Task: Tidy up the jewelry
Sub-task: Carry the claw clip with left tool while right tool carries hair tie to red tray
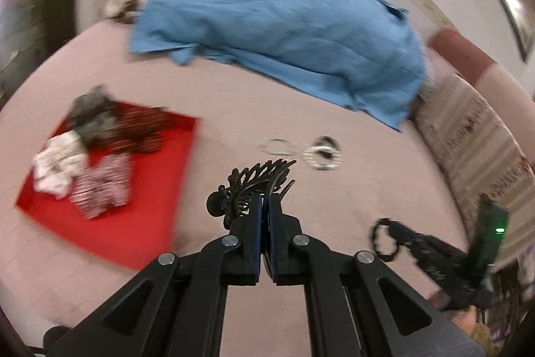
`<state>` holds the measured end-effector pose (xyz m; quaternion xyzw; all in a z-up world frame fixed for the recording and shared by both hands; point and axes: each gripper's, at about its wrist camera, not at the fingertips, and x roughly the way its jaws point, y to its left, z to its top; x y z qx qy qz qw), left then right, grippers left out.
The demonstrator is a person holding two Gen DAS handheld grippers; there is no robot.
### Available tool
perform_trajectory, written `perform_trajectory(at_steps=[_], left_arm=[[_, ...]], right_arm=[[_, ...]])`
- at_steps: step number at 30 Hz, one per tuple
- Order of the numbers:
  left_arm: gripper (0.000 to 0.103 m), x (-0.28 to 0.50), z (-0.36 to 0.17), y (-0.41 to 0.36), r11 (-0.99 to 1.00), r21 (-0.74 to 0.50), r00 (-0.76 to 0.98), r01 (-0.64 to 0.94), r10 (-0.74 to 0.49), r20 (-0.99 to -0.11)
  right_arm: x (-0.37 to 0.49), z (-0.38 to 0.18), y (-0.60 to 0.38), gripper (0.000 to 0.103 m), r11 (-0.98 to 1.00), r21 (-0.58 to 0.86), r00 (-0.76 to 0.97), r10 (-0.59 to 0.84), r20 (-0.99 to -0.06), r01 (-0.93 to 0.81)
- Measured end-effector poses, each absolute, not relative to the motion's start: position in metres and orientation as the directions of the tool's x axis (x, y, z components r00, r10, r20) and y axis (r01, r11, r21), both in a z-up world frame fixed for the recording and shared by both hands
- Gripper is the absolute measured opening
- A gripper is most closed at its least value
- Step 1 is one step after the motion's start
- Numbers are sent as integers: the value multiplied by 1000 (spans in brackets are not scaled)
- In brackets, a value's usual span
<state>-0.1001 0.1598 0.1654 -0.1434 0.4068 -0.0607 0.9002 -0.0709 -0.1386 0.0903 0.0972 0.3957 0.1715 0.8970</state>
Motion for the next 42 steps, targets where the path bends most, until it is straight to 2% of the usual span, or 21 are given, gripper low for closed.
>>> perform_trajectory(at_steps=[8, 20, 30, 42], left_arm=[[4, -128, 153, 249, 929, -315, 690, -194, -99, -717], [4, -122, 128, 322, 897, -288, 658, -335, 4, -753], [4, -98, 105, 345, 903, -187, 602, -385, 92, -794], [5, -98, 98, 366, 882, -249, 624, -400, 63, -779]], right_arm=[[-62, 113, -68, 8, 879, 310, 565, 471, -677, -361], [-44, 125, 48, 8, 810, 303, 452, 544, -707, -501], [-19, 93, 141, 8, 775, 289, 348, 539, -767, -562], [-13, 50, 199, 9, 759, 297, 263, 519, -814, -579]])
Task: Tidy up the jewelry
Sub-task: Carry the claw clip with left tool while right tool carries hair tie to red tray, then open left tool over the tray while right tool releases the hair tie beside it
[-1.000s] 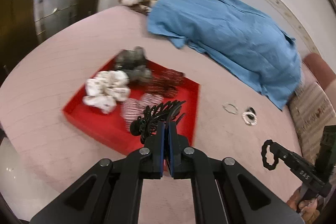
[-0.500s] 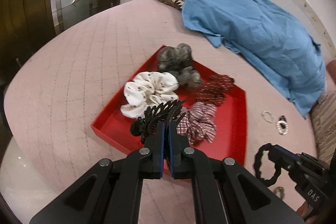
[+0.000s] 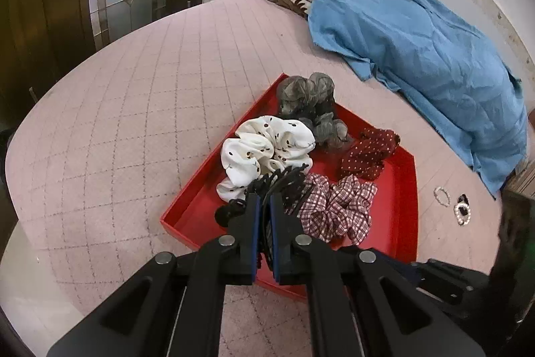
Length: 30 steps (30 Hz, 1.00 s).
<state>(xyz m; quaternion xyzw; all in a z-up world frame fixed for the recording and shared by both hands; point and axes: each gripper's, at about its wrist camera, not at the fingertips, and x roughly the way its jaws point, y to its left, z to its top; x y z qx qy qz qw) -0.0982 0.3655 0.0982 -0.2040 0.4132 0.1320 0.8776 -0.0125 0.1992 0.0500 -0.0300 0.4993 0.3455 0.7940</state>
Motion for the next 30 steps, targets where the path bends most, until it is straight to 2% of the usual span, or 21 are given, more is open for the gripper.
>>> perform_trajectory(at_steps=[3, 7, 9, 17, 30], left_arm=[[9, -101, 102, 367, 879, -271, 634, -393, 45, -772], [38, -111, 115, 364, 875, -299, 669, -380, 37, -743], [40, -117, 122, 362, 874, -307, 683, -376, 38, -729], [54, -139, 146, 360, 854, -302, 702, -424, 100, -705], [62, -159, 176, 326, 872, -208, 702, -444, 194, -685]], right_arm=[[-14, 47, 205, 11, 756, 292, 261, 517, -815, -586], [-18, 47, 207, 11, 750, 281, 264, 516, -815, -599], [-20, 47, 207, 12, 748, 271, 269, 513, -815, -605], [-32, 61, 207, 38, 726, 251, 292, 533, -794, -640], [-69, 111, 160, 58, 701, 259, 355, 601, -716, -664]])
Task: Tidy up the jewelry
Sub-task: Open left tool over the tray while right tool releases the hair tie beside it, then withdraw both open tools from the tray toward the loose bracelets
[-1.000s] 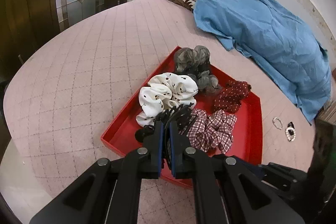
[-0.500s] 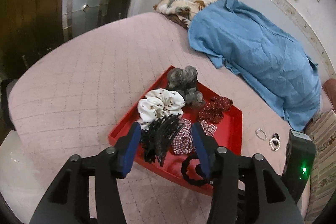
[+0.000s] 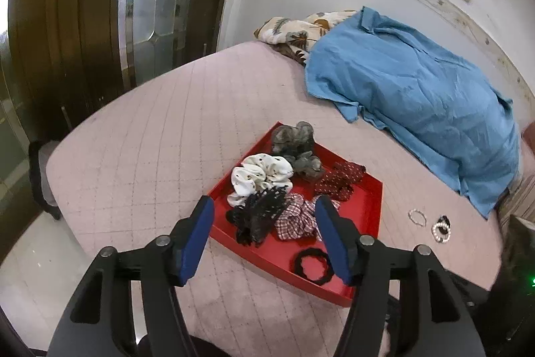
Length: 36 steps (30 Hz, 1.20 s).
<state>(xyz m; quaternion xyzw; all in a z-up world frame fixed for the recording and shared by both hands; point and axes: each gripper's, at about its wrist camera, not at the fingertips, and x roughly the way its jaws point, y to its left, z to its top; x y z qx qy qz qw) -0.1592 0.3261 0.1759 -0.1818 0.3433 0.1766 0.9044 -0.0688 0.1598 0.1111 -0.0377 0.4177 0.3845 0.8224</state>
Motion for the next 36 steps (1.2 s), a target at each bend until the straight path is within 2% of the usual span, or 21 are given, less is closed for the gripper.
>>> perform_trajectory(at_steps=[2, 9, 22, 27, 36], left_arm=[[62, -160, 178, 315, 883, -182, 698, -432, 200, -687], [64, -156, 183, 266, 930, -124, 703, -347, 170, -690], [66, -141, 168, 167, 985, -94, 674, -148, 31, -738], [66, -135, 153, 131, 994, -89, 637, -69, -24, -771], [66, -133, 126, 96, 997, -81, 569, -5, -64, -820]], right_arm=[[-73, 115, 144, 61, 709, 260, 369, 602, -708, -656], [-82, 114, 59, 63, 779, 264, 443, 560, -700, -568], [-94, 80, -113, 66, 955, 213, 605, 297, -738, -208], [-101, 69, -138, 67, 971, 190, 622, 241, -745, -148], [-107, 59, -146, 67, 972, 184, 620, 235, -748, -147]])
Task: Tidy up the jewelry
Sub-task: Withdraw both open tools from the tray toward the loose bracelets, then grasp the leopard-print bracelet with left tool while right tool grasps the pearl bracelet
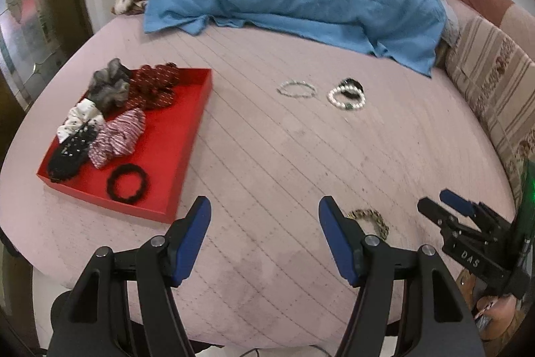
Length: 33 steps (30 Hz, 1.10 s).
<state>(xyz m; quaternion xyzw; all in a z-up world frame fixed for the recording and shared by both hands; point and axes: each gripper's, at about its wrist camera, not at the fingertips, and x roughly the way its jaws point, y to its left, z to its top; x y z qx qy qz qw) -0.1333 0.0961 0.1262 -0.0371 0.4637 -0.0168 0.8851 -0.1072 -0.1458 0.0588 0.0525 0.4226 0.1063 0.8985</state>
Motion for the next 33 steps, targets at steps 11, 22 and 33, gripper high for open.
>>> perform_trajectory(at_steps=[11, 22, 33], left_arm=[[66, -135, 112, 81, 998, -53, 546, 26, -59, -836], [66, -141, 108, 69, 997, 57, 568, 52, 17, -823], [66, -144, 104, 57, 993, 64, 558, 95, 0, -830]], right_arm=[[-106, 54, -148, 67, 973, 196, 609, 230, -760, -122], [-106, 51, -145, 67, 973, 197, 598, 229, -768, -121], [-107, 51, -146, 67, 973, 197, 597, 227, -769, -116]])
